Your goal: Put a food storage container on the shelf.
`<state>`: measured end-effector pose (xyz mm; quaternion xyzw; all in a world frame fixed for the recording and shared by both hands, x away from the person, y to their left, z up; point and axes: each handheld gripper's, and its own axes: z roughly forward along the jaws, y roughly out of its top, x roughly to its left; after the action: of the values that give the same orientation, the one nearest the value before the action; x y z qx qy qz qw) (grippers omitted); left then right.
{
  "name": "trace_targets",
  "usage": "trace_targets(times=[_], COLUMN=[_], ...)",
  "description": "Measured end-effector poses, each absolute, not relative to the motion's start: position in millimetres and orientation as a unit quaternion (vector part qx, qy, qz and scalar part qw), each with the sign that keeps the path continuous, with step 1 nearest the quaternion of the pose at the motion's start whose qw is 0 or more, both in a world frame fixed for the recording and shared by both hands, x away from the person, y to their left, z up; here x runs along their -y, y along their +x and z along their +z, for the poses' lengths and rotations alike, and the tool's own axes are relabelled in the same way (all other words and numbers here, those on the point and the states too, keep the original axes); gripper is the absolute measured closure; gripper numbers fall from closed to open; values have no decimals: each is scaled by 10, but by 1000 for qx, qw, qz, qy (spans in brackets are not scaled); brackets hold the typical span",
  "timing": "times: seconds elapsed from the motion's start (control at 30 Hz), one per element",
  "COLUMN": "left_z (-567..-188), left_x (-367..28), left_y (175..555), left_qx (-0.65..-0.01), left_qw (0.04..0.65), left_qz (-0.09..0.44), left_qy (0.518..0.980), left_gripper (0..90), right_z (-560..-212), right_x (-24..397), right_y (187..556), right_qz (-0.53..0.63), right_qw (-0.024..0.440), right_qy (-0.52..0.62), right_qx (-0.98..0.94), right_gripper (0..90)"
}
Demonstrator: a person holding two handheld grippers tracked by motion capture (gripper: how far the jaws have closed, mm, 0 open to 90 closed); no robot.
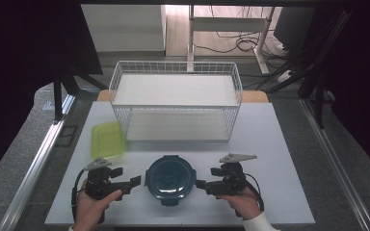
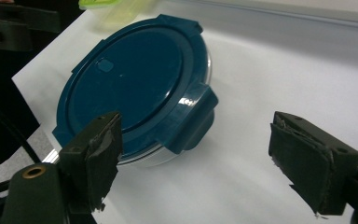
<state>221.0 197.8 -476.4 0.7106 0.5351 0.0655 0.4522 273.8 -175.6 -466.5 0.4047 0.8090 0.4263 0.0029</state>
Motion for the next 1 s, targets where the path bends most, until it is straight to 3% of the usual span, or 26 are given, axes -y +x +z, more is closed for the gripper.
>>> trace_targets(times=[0.37,1.0], left_z=[-4800,-4930], left_x=[-1898,-1683], left_y=[2256,2578], left_qx=[-540,-546], left_qw=[450,475], left_qz=[45,-75], left_qy=[709,687], left_gripper=[110,64], right_z=[-4682,-4774], right_x=[1687,1494], right_y=[2752,2900], right_qz=[434,434], right_qw=[-12,-62], right_qy=[409,437], right_qx=[-802,-786], right_gripper=[165,119])
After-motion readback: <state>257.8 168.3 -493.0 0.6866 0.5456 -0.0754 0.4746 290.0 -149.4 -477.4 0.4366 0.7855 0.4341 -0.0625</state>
